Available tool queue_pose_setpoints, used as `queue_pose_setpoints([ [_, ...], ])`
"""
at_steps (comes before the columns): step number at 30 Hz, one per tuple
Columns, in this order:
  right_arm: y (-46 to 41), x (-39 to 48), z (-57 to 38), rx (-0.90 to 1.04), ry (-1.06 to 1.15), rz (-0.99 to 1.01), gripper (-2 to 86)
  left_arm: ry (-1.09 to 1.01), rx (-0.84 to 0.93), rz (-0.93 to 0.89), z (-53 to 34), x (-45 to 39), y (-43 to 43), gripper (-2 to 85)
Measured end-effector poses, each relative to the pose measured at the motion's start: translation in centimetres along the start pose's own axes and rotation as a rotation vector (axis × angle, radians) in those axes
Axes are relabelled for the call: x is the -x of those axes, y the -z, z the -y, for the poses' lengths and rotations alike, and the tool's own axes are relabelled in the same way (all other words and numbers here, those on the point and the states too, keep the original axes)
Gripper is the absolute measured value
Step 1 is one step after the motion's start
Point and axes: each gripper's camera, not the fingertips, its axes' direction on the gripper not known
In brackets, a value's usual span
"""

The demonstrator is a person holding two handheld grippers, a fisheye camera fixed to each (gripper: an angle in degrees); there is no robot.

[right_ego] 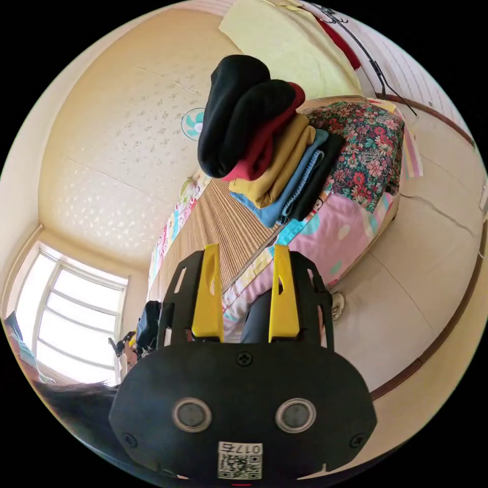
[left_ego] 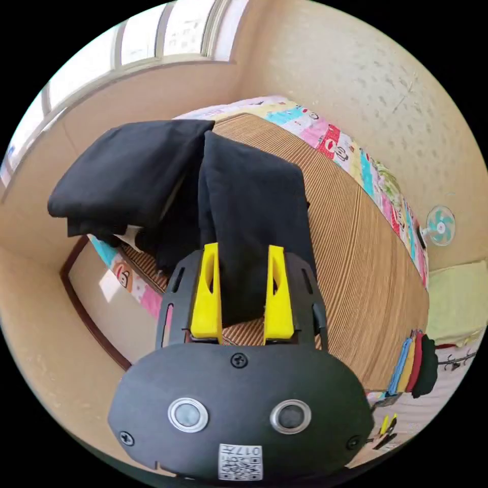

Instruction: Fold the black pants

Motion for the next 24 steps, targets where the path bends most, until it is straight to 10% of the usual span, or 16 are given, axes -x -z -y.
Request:
queue_pose_setpoints([
  [4,-2.1,2.6,-1.3,0.055,0.046,0.065,12.7,0.008,-0.016,-0.335,0.3,-2.6,-0.3,5.2],
  [14,-13.8,19.5,-3.6,0.282,0.485,0.095,12.7,-0.981,0.265,-0.67,-27.9,-28.5,4.2,5.6],
  [24,-38.8,39.3,-11.0,0.729,0.802,0.388,19.3,-0.763,0.406,-0.831,-29.0,-19.0,6.2,9.0],
])
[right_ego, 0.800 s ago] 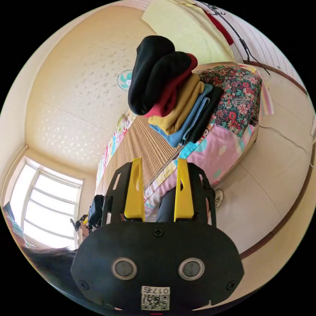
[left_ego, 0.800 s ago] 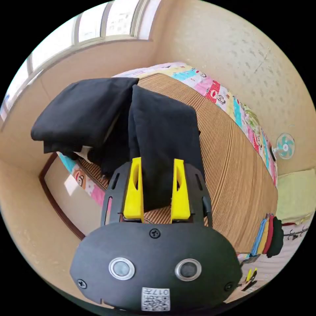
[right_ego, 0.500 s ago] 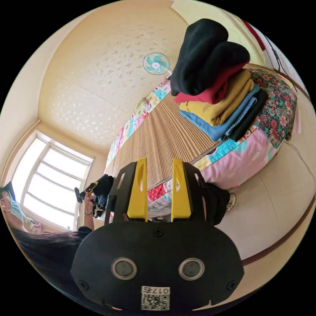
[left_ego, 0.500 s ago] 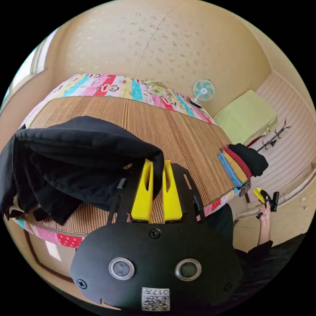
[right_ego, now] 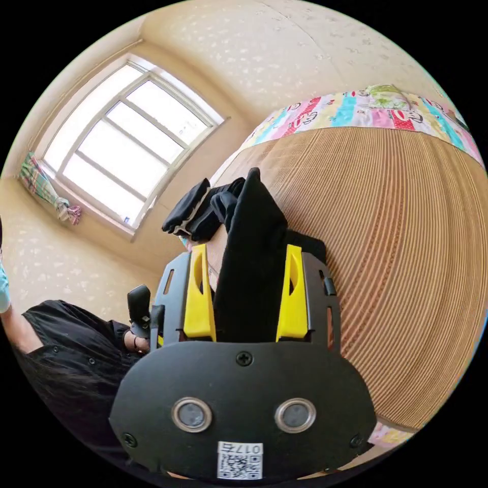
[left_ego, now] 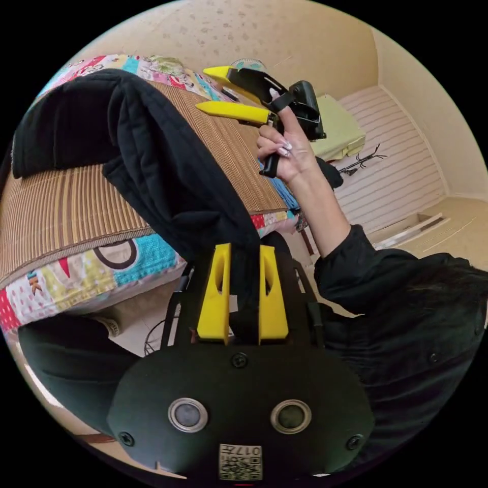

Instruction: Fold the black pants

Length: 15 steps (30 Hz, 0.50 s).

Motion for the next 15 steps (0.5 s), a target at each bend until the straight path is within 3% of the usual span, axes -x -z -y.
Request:
queue_pose_setpoints([
  [5,-8.7,-2.2,8.5,0.055,-0.125,0.089,20.4,0.298,-0.331,0.107,2.3,5.9,10.9,15.0],
  [7,-12.1,-2.8,11.3,0.114,-0.176,0.098,15.9,0.394,-0.447,0.091,4.0,8.5,14.2,17.2],
  [9,-13.5,-3.6,12.1,0.179,-0.276,0.052,8.9,0.529,-0.525,-0.033,6.5,12.6,16.6,19.4],
  [13,-10.2,-3.6,9.6,0.08,-0.288,0.353,4.1,0.702,-0.553,-0.299,8.4,18.2,16.7,20.4],
  [15,-7.1,-3.6,7.8,0.003,-0.278,0.396,3.7,0.723,-0.608,-0.436,7.9,20.1,16.2,12.1],
])
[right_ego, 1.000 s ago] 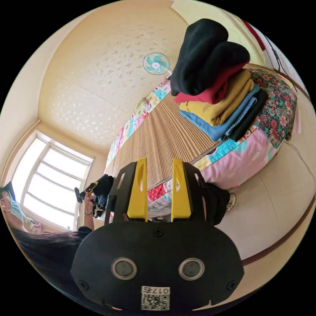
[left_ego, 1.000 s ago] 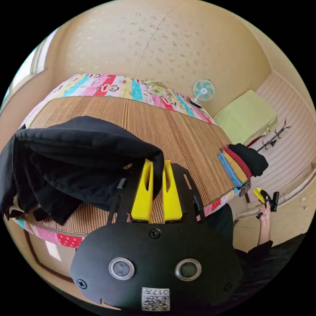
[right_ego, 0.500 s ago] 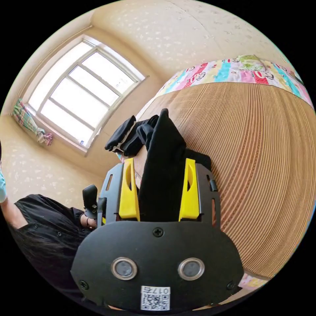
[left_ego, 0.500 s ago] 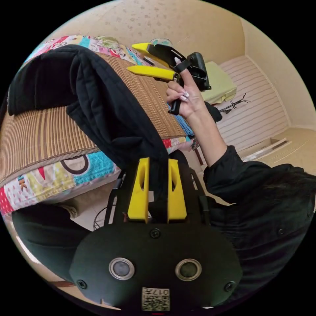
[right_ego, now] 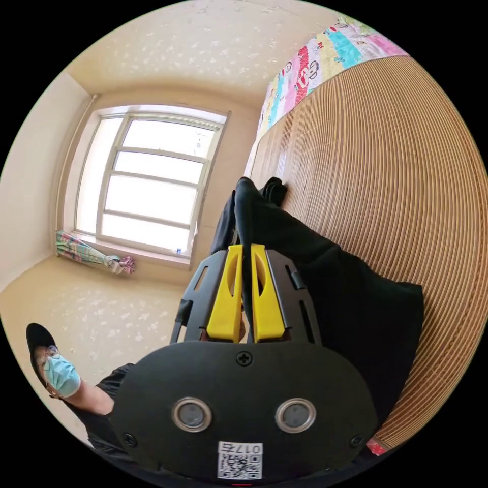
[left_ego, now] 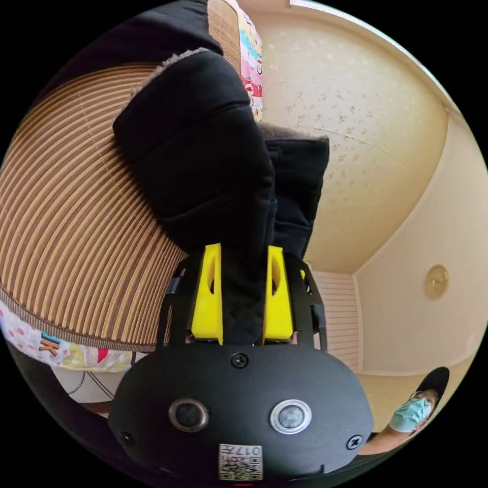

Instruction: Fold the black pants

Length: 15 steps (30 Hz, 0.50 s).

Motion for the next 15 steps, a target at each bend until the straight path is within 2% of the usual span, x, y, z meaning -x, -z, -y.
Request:
queue_pose_setpoints([
  [2,3.7,1.2,-1.9,-0.076,0.041,0.048,3.4,-0.068,-0.026,-0.135,-0.5,-1.1,0.6,6.6],
  [4,8.8,3.9,-3.3,-0.161,0.145,0.062,3.2,-0.166,0.02,-0.085,-0.7,-4.6,0.4,5.5],
  [6,13.4,5.8,-2.9,-0.253,0.169,0.032,3.2,-0.398,0.092,-0.025,0.2,-12.2,-0.9,5.1],
  [9,21.8,8.7,0.8,-0.451,0.176,-0.172,3.4,-0.561,0.113,0.04,4.0,-22.5,-3.3,5.1],
  [12,30.1,10.2,5.1,-0.703,0.124,-0.448,4.6,-0.566,0.139,0.184,10.4,-29.1,-6.5,6.1],
  [13,32.4,10.4,5.8,-0.747,0.071,-0.581,5.7,-0.56,0.124,0.211,11.2,-29.7,-6.5,6.4],
  [15,34.4,9.9,6.1,-0.7,-0.052,-0.675,9.8,-0.586,0.072,0.175,11.2,-29.8,-5.5,7.3],
])
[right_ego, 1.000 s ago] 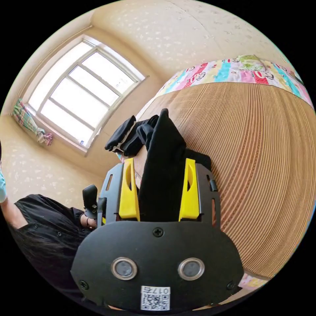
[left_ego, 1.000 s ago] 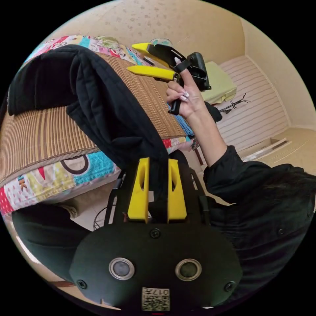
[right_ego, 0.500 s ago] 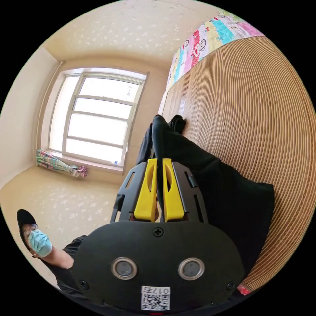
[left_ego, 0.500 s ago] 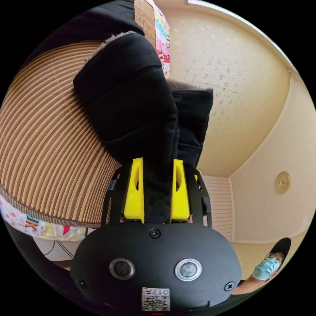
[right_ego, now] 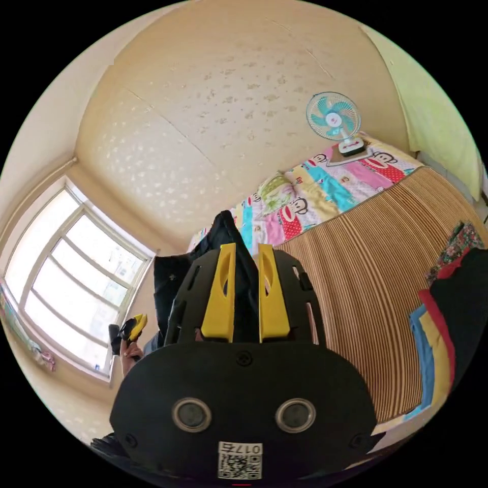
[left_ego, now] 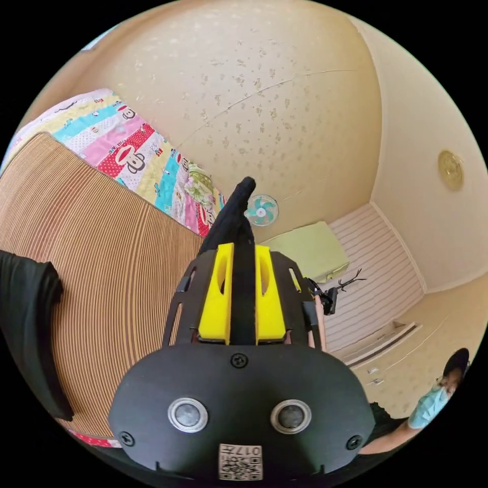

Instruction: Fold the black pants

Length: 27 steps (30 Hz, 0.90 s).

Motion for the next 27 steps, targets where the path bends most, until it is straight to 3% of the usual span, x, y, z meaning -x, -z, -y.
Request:
queue_pose_setpoints([
  [4,-0.1,-1.6,-6.8,0.146,0.214,0.02,13.4,-0.058,0.129,0.055,-7.1,1.8,-2.1,11.9],
  [6,-2.1,-3.3,-12.1,0.257,0.225,-0.003,14.8,-0.048,0.34,0.039,-14.5,4.1,-6.5,15.8],
  [9,-6.4,-6.7,-21.3,0.451,0.146,0.132,16.8,-0.089,0.626,0.064,-24.6,5.6,-12.6,16.7],
  [13,-11.2,-9.7,-32.9,0.588,-0.084,0.407,17.5,-0.188,0.863,0.209,-35.1,6.1,-17.1,15.2],
  [14,-11.4,-10.2,-34.1,0.574,-0.112,0.421,17.0,-0.184,0.861,0.243,-37.2,6.1,-17.3,13.9],
  [16,-11.1,-13.0,-36.5,0.513,-0.239,0.38,5.1,-0.169,0.805,0.272,-38.6,5.7,-16.3,10.9],
  [17,-11.0,-13.9,-36.5,0.524,-0.267,0.403,4.4,-0.141,0.818,0.251,-38.7,5.6,-15.9,8.4],
  [19,-9.4,-16.5,-34.8,0.508,-0.269,0.609,2.3,-0.096,0.815,0.116,-38.0,5.0,-14.5,5.9],
  [21,-6.2,-17.6,-32.9,0.416,-0.196,0.674,1.8,-0.014,0.699,-0.23,-36.3,3.9,-10.3,5.1],
  [23,-2.3,-18.4,-31.4,0.346,-0.091,0.666,1.6,0.023,0.642,-0.356,-35.8,3.6,-7.1,5.0],
  [25,2.1,-21.4,-31.0,0.259,-0.096,0.607,1.8,0.022,0.599,-0.299,-36.2,4.0,-3.9,5.0],
  [27,4.2,-25.6,-32.2,0.213,-0.258,0.509,2.2,0.086,0.589,-0.148,-38.4,6.5,-0.8,5.2],
])
